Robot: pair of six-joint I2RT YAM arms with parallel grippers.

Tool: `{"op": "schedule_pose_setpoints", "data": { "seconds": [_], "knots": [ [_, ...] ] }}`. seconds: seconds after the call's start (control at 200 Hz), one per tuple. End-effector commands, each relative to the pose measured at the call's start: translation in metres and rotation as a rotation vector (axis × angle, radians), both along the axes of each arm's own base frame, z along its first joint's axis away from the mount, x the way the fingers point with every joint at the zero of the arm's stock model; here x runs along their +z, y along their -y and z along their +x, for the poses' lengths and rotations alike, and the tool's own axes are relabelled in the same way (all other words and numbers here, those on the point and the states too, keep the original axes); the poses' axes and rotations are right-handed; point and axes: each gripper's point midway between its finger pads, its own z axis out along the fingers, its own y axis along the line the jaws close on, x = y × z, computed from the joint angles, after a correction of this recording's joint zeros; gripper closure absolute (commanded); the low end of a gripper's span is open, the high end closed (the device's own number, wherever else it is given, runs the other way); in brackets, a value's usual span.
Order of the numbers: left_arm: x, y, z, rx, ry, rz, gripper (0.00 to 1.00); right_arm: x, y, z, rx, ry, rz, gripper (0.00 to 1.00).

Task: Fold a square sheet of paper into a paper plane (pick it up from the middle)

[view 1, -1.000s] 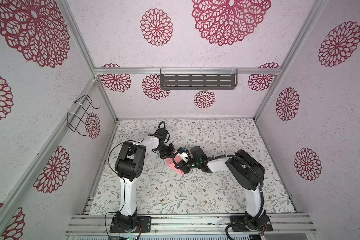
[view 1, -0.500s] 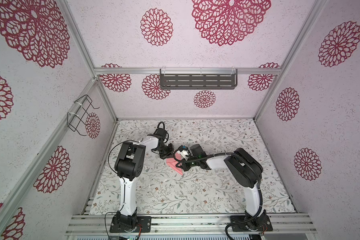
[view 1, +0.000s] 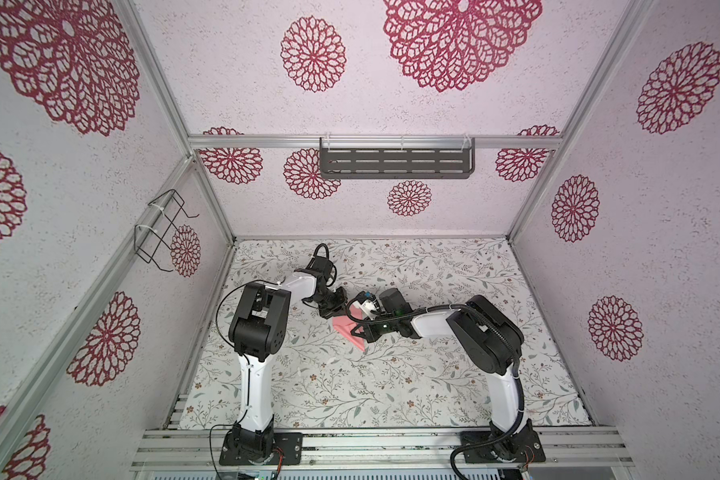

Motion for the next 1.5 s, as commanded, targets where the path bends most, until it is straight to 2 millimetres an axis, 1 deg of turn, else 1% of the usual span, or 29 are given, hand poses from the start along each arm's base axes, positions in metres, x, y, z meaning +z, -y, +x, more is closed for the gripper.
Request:
{"op": "schedule_pose_setpoints", "data": {
  "seconds": [0.0,0.135,0.265,0.33,0.47,0.54,0.62,0.72,0.825,0.961,0.966,0.976,1.036,1.141,1.301,1.431,1.496],
  "knots": [
    [-0.032,-0.01,-0.023,-0.002,-0.097,0.063,1.0,0.001,-0.002,0.003,-0.005,-0.024,0.006,0.94],
    [-0.03,-0.01,-0.021,0.004,-0.094,0.055,0.99,-0.003,-0.001,0.002,-0.002,-0.032,-0.007,0.95],
    [-0.021,-0.007,-0.016,0.015,-0.078,0.024,0.98,-0.009,0.003,0.002,-0.012,-0.034,-0.036,0.96],
    [-0.012,-0.003,-0.01,0.026,-0.061,-0.009,0.97,-0.012,0.005,0.002,-0.014,-0.036,-0.049,0.96],
    [0.02,0.005,0.009,0.071,0.007,-0.117,0.93,-0.016,0.007,0.001,-0.018,-0.041,-0.063,0.96],
    [0.034,0.004,0.016,0.105,0.035,-0.153,0.9,-0.017,0.008,0.001,-0.022,-0.043,-0.066,0.96],
    [0.045,-0.001,0.019,0.137,0.061,-0.188,0.88,-0.018,0.008,0.001,-0.021,-0.044,-0.068,0.96],
    [0.045,-0.008,0.013,0.157,0.06,-0.189,0.88,-0.019,0.009,0.0,-0.024,-0.048,-0.073,0.96],
    [0.035,-0.018,0.005,0.17,0.038,-0.146,0.89,-0.019,0.008,0.001,-0.026,-0.049,-0.072,0.96],
    [0.025,-0.022,-0.006,0.18,0.013,-0.128,0.9,-0.02,0.009,0.001,-0.03,-0.054,-0.077,0.96],
    [0.032,-0.021,-0.005,0.18,0.028,-0.134,0.9,-0.02,0.009,0.001,-0.03,-0.054,-0.077,0.96],
    [0.038,-0.022,-0.004,0.181,0.043,-0.138,0.9,-0.02,0.009,0.001,-0.031,-0.056,-0.078,0.96],
    [0.045,-0.023,-0.007,0.187,0.061,-0.142,0.9,-0.021,0.009,0.001,-0.034,-0.058,-0.08,0.96],
    [0.049,-0.021,-0.014,0.204,0.069,-0.164,0.9,-0.021,0.009,0.0,-0.032,-0.068,-0.076,0.94],
    [0.045,-0.018,-0.024,0.219,0.053,-0.195,0.9,-0.016,0.006,-0.002,-0.024,-0.083,-0.056,0.92],
    [0.037,-0.014,-0.027,0.209,0.035,-0.195,0.9,-0.013,0.004,-0.001,-0.022,-0.093,-0.036,0.91],
    [0.036,-0.011,-0.025,0.202,0.035,-0.196,0.9,-0.01,0.003,-0.001,-0.024,-0.101,-0.025,0.9]
  ]
}}
